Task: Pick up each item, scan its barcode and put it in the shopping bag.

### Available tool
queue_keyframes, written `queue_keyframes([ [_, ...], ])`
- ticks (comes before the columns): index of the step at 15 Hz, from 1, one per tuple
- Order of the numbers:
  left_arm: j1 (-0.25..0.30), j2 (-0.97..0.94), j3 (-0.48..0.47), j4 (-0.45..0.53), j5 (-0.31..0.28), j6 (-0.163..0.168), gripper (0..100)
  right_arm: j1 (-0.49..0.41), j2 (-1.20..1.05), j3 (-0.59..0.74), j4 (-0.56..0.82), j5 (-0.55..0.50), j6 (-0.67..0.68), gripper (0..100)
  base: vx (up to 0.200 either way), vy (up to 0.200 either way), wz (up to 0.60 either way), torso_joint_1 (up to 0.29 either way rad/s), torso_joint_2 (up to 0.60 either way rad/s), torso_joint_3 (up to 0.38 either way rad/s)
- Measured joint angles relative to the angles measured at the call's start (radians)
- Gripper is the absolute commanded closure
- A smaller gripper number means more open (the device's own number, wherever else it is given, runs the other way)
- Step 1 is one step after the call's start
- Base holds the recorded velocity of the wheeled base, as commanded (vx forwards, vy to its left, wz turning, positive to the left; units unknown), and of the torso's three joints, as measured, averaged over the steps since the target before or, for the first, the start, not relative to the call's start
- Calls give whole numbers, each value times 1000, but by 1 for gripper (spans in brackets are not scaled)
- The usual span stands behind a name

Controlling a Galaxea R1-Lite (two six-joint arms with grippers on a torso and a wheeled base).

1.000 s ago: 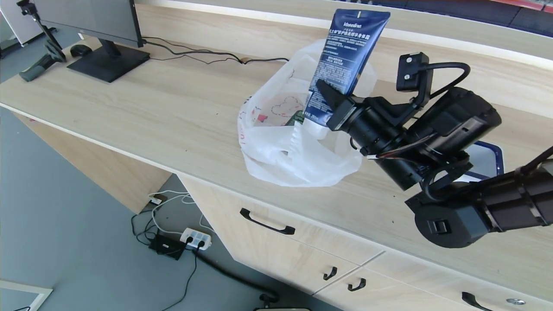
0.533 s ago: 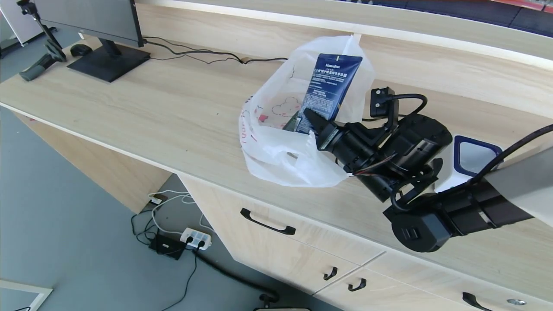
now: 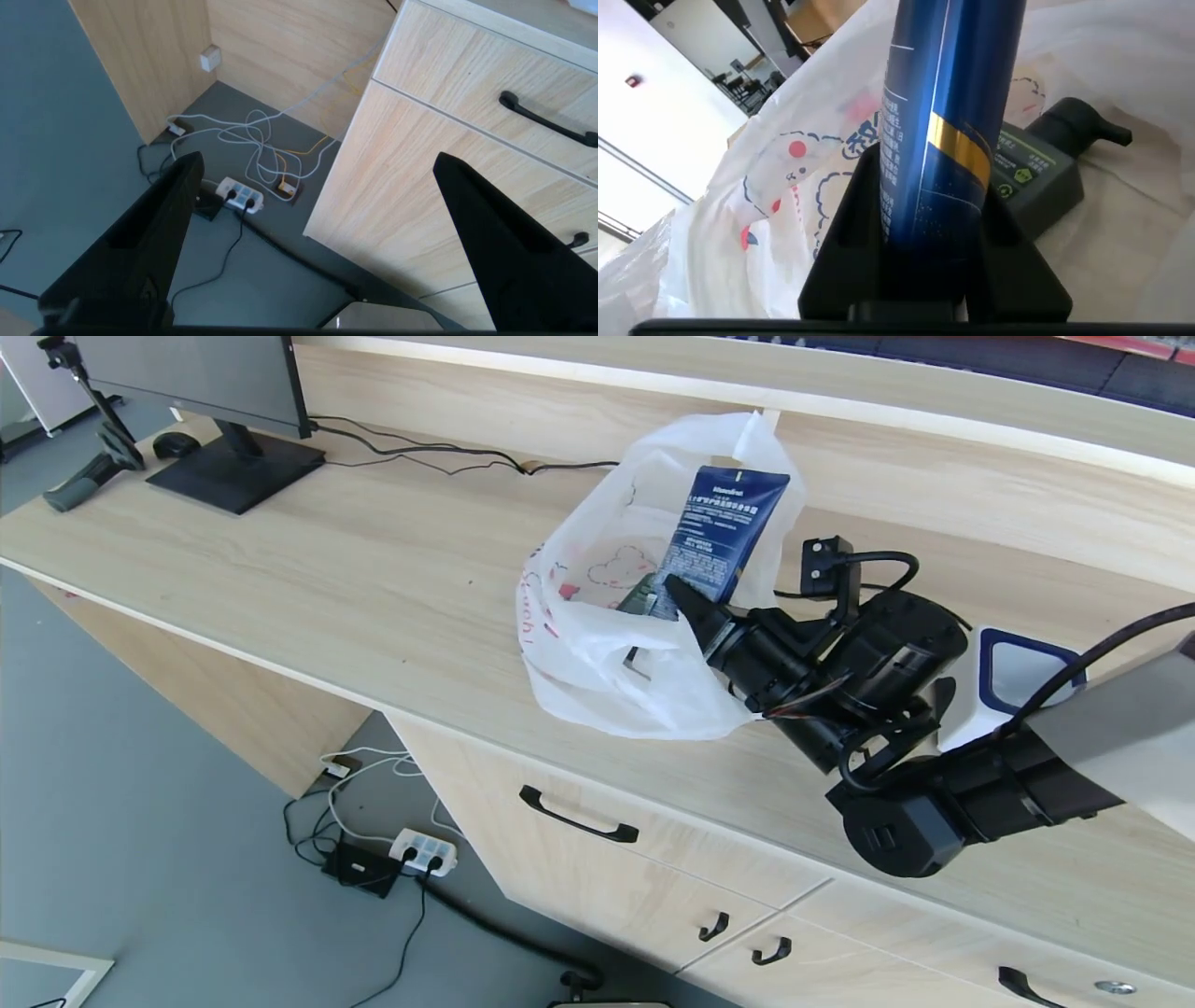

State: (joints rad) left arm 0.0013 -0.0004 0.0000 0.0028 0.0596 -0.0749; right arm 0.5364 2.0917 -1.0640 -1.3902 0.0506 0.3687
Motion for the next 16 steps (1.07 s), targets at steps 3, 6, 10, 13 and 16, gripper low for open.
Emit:
queue_keyframes([
  [3,0,0,0,0,0,0,0,-3,16,1,8,-2,-33,100,0,0,0,0,0,0],
  [6,0,0,0,0,0,0,0,0,26,0,0,4,-45,100,0,0,0,0,0,0],
  [10,0,0,0,0,0,0,0,0,30,-1,1,6,-51,0,0,0,0,0,0,0],
  [13,0,0,0,0,0,0,0,1,33,-14,-50,41,-89,0,0,0,0,0,0,0],
  [16,0,0,0,0,0,0,0,0,31,-19,-104,47,-107,0,0,0,0,0,0,0],
])
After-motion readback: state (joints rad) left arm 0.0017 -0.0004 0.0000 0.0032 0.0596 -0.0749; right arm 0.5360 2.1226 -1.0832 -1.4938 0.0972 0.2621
